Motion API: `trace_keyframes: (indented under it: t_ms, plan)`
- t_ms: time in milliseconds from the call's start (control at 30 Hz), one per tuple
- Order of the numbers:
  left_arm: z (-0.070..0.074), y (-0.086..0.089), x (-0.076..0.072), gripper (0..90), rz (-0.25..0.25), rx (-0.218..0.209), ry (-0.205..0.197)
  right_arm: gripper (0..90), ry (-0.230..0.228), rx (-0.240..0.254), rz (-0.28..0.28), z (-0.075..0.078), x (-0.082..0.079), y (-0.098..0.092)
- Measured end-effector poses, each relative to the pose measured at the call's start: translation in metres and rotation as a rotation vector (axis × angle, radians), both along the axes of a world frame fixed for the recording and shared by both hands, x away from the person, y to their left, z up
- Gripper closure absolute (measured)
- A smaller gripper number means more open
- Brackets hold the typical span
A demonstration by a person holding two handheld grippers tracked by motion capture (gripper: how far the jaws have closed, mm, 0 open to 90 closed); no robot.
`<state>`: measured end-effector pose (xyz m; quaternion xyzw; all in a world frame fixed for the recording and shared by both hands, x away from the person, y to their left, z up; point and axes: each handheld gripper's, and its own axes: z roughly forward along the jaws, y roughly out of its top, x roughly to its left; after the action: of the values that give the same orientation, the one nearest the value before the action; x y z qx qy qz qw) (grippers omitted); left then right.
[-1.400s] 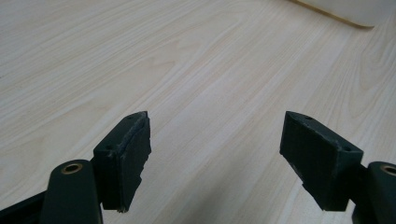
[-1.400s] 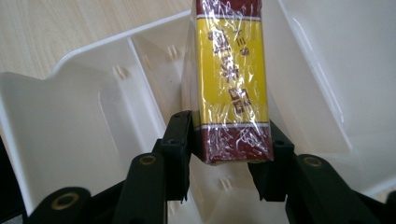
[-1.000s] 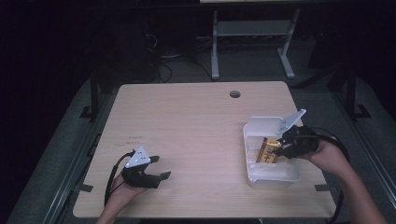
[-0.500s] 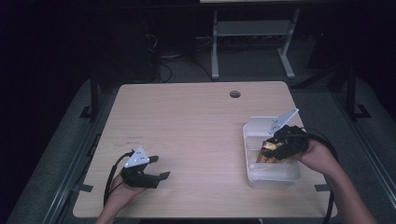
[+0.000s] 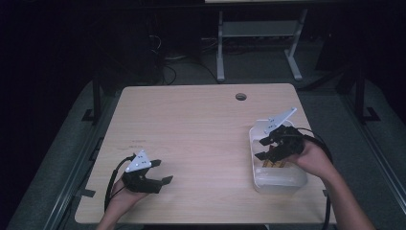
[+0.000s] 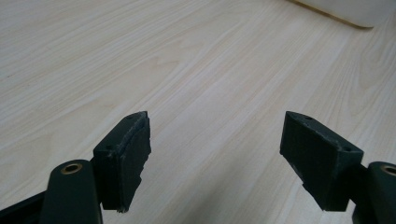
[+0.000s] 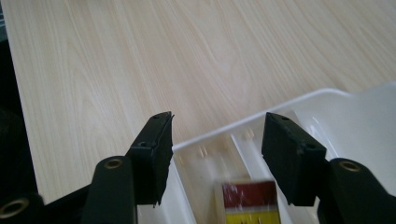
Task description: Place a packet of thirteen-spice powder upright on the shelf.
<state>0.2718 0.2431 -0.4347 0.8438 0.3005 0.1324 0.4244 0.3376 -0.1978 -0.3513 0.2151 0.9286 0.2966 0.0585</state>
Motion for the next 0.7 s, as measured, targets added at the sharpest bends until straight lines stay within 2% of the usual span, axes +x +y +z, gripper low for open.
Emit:
trace_keyframes:
  t_ms: [367,700]
  plan:
    - [0.001,0.005,-0.001,23.7,0.012,-0.002,0.001,39.5,0.006,0.015,0.027,0.001,-0.003,0.027]
    - [0.002,0.007,0.0,23.5,0.011,0.004,0.0,37.4,0.03,0.056,0.047,-0.001,-0.008,0.048]
